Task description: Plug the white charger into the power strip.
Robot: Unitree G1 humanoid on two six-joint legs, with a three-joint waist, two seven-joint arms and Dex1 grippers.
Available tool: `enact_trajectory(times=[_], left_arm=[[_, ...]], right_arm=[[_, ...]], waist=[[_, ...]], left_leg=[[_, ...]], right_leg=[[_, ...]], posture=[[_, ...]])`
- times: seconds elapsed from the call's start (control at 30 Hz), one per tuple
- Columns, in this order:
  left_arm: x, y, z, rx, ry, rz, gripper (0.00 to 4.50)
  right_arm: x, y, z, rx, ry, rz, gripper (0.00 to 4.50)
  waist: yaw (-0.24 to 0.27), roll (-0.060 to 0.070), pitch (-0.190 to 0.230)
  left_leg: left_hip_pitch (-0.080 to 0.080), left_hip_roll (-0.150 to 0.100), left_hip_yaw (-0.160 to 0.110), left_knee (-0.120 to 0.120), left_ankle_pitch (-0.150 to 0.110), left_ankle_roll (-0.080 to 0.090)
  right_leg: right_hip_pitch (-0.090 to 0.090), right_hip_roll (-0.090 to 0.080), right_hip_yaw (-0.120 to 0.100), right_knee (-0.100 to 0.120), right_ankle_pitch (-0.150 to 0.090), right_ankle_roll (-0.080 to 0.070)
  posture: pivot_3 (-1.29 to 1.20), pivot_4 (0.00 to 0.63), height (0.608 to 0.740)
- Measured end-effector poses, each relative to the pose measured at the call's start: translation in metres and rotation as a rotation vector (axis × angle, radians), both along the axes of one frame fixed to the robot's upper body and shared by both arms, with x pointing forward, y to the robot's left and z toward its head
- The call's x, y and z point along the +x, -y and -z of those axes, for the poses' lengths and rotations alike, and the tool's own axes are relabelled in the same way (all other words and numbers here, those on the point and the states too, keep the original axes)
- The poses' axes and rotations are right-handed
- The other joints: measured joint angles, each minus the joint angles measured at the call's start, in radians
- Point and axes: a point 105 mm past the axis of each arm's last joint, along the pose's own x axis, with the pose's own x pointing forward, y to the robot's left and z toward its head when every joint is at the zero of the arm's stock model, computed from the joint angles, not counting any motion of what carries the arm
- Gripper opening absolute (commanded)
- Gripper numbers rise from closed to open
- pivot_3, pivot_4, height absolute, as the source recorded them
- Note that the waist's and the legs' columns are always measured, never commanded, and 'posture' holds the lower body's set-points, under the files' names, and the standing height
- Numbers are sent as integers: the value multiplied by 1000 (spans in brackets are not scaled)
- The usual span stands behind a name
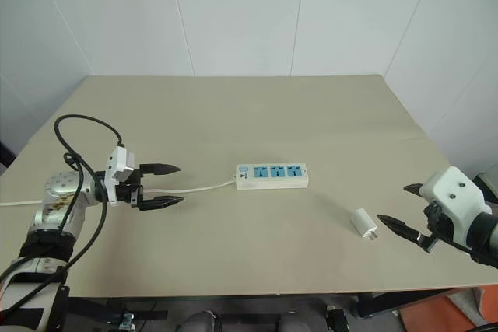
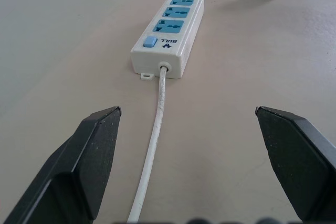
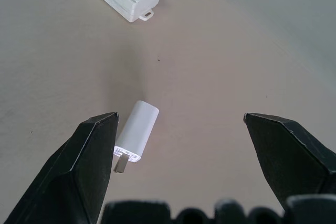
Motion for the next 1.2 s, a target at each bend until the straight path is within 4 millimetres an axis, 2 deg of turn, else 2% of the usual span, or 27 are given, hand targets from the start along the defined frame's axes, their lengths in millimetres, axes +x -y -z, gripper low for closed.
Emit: enact_trajectory(times=[0.57,0.67,0.73,0.9,1.1,1.2], left_arm=[[-1,-1,2,12,-5,5,4467],[8,0,6,22,29,-30,4467],[17,6,12,28,52,-51,4467],[36,33,34,18,37,-63,4467],[50,66,47,73,12,-44,4467],[57,73,52,107,-2,-82,4467]], right_arm=[[6,6,7,-1,-16,60,4500],[6,4,6,5,-21,62,4500],[8,-7,1,18,-9,33,4500],[14,-57,-12,53,43,-101,4500],[21,-112,-5,153,60,-169,4500],[20,-121,0,176,51,-140,4500]], waist=[[0,0,0],[2,0,0],[3,0,0],[1,-2,1],[0,-2,1],[3,-3,1]], left_leg=[[0,0,0,0,0,0],[0,0,0,0,0,0],[0,0,0,1,0,0],[-1,0,-1,1,0,0],[-4,-2,-1,1,0,0],[-5,-2,-2,0,0,0]], right_leg=[[0,0,0,0,0,0],[0,0,0,0,0,0],[0,0,0,1,0,1],[0,0,0,0,0,1],[-2,0,0,-1,3,-3],[-2,-1,-1,-1,3,-3]], posture=[[0,150,740],[0,150,740],[0,150,740],[0,150,740],[0,150,740],[0,150,740]])
